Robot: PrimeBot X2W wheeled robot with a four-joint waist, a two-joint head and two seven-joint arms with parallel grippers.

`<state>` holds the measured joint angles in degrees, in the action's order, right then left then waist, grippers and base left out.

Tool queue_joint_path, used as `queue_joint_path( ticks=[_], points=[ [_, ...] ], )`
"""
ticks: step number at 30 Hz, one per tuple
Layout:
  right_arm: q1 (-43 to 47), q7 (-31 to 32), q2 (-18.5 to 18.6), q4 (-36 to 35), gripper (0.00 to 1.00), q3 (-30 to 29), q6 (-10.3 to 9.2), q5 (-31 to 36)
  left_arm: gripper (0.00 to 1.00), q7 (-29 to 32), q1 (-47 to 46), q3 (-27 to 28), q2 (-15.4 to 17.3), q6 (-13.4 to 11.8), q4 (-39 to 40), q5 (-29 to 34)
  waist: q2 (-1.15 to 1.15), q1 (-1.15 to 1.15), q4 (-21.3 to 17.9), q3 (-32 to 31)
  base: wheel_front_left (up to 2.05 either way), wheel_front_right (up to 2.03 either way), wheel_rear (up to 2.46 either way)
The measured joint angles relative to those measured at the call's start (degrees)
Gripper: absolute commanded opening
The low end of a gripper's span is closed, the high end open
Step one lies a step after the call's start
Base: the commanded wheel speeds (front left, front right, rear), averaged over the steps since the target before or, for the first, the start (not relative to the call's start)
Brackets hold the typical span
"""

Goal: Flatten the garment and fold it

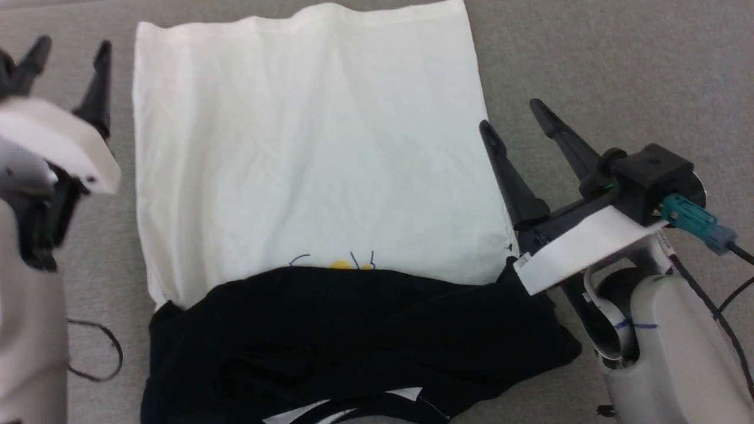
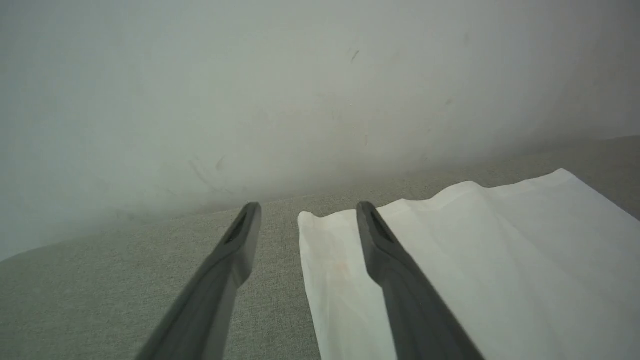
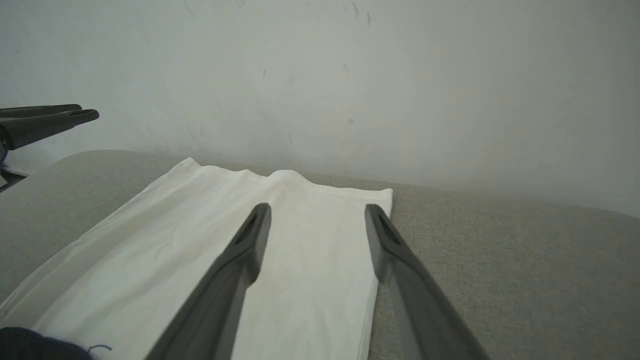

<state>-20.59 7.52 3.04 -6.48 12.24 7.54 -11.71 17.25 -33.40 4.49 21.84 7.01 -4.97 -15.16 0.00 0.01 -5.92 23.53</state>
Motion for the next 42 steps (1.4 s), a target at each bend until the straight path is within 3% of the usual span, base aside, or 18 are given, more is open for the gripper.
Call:
queue_joint_path(
  ticks=[6,14,23,31,32,33,34,35,42],
  points=[
    [0.9,-1.3,0.0,-1.9,1.00,-0.7,0.00,-1.5,1.00,15.9,-11.2,-0.1,4.0,-0.1,-4.0,-3.6,0.00,0.01,-2.9,4.4,0.00,0.00,0.00],
    [0.9,-2.7,0.0,-3.1,1.00,0.7,0.00,-3.1,1.00,32.8,-18.7,1.1,8.2,-6.1,-6.7,-3.5,0.00,0.00,-7.5,9.0,0.00,0.00,0.00],
    [1.0,-4.2,0.0,-3.6,1.00,0.7,0.00,-4.6,1.00,41.4,-21.1,1.1,12.7,-8.7,-4.1,-1.3,0.00,0.00,-10.9,14.0,0.00,0.00,0.00],
    [1.0,-5.1,0.0,-3.2,1.00,1.7,0.00,-5.6,1.00,44.3,-21.9,0.7,14.9,-9.7,-2.8,0.7,0.00,0.00,-12.8,16.9,0.00,0.00,0.00],
    [0.9,-5.1,0.0,-3.1,1.00,1.8,0.00,-5.6,0.87,44.3,-22.0,0.6,15.3,-9.7,-2.7,0.8,0.00,-0.01,-12.9,17.1,0.00,0.00,0.00],
    [0.9,-5.1,0.0,-2.9,1.00,1.8,0.00,-5.6,0.49,44.3,-22.0,0.6,15.7,-9.7,-2.6,1.0,0.00,-0.01,-13.0,17.4,0.00,0.00,0.00],
    [0.9,-5.1,0.0,-2.8,1.00,1.8,0.00,-5.6,0.33,44.4,-22.1,0.6,15.9,-9.7,-2.5,1.0,0.00,-0.01,-13.1,17.6,0.00,0.00,0.00],
    [0.9,-5.1,0.0,-2.7,1.00,1.8,0.00,-5.6,0.00,44.8,-22.2,0.6,15.9,-9.7,-2.5,1.0,0.00,-0.01,-13.2,17.7,0.00,0.00,0.00],
    [-4.1,-2.4,0.0,-2.5,1.00,1.3,0.00,-3.5,0.00,43.7,-22.5,-0.5,15.7,-8.9,-3.0,0.3,0.00,-0.01,-12.1,17.7,0.00,0.00,0.00]
  ],
)
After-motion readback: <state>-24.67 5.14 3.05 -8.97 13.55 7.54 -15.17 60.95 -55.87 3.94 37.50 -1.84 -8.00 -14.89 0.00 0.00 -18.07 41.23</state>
